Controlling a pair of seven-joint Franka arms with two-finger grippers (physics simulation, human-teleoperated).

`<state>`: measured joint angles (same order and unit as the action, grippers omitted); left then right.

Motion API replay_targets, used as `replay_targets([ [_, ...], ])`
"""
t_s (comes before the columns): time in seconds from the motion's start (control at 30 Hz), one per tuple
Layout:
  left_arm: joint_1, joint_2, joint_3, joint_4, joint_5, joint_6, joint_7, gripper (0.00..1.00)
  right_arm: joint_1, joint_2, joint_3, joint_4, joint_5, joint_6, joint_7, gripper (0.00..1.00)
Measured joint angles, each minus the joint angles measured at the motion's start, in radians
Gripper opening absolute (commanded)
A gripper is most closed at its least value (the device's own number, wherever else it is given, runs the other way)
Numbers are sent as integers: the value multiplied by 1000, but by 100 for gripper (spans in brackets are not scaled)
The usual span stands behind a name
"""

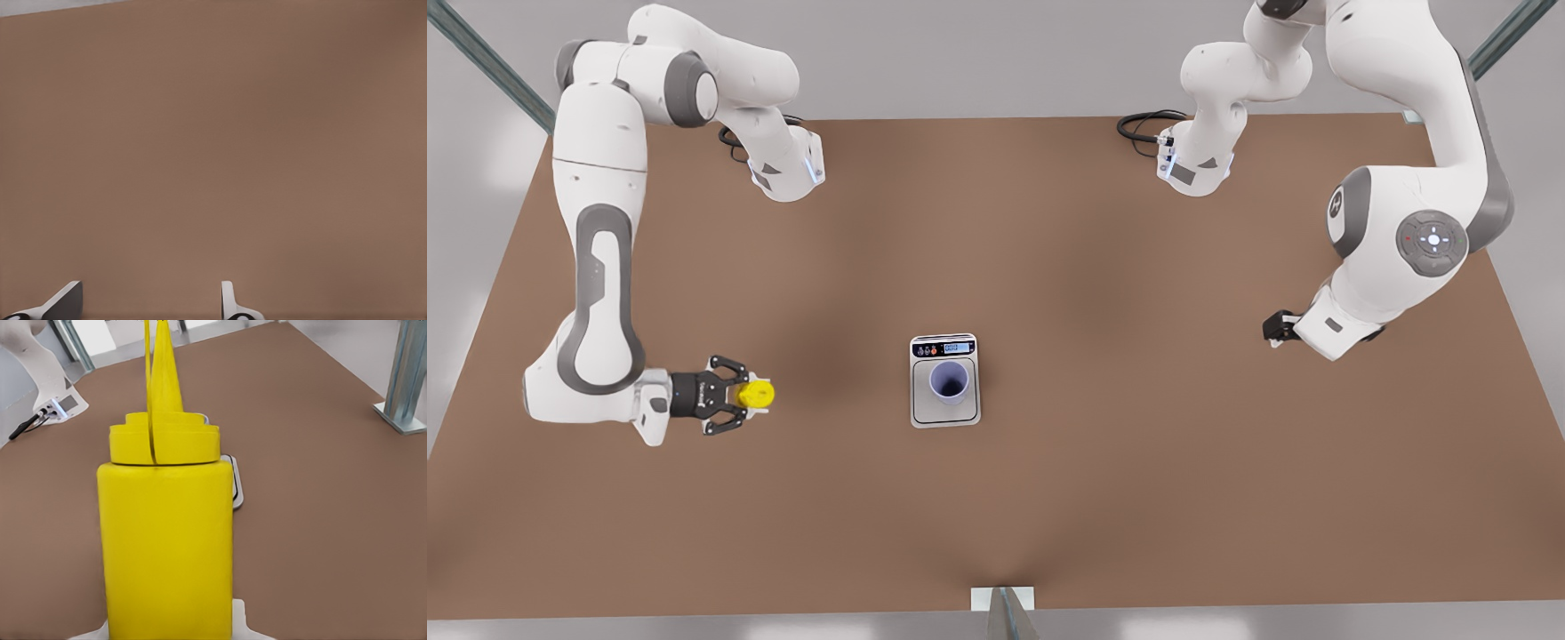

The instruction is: Move cup to the weight, pick up sauce bottle, pour sauce

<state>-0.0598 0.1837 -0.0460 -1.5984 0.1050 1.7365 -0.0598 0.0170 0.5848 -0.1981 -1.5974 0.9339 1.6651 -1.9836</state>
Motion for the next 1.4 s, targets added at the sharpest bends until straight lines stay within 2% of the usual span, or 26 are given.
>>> replay_targets([
  [0.5,-2,0,0,1,1,0,0,100,-57,120,4,16,179,-44,-205,51],
  [0.57,-2,-1,0,0,1,-1,-3,100,-106,146,55,31,190,-43,-225,51],
  [0.77,-3,-1,0,0,1,-2,-3,100,-174,209,129,57,193,-43,-243,51],
  [1.07,-2,-1,0,0,1,-2,-3,100,-180,251,135,60,233,-44,-283,51],
  [1.13,-1,0,0,0,1,-2,-3,100,-214,270,181,76,235,-44,-291,51],
  [1.4,-2,0,0,0,1,-1,-3,100,-224,318,199,105,236,-44,-305,51],
])
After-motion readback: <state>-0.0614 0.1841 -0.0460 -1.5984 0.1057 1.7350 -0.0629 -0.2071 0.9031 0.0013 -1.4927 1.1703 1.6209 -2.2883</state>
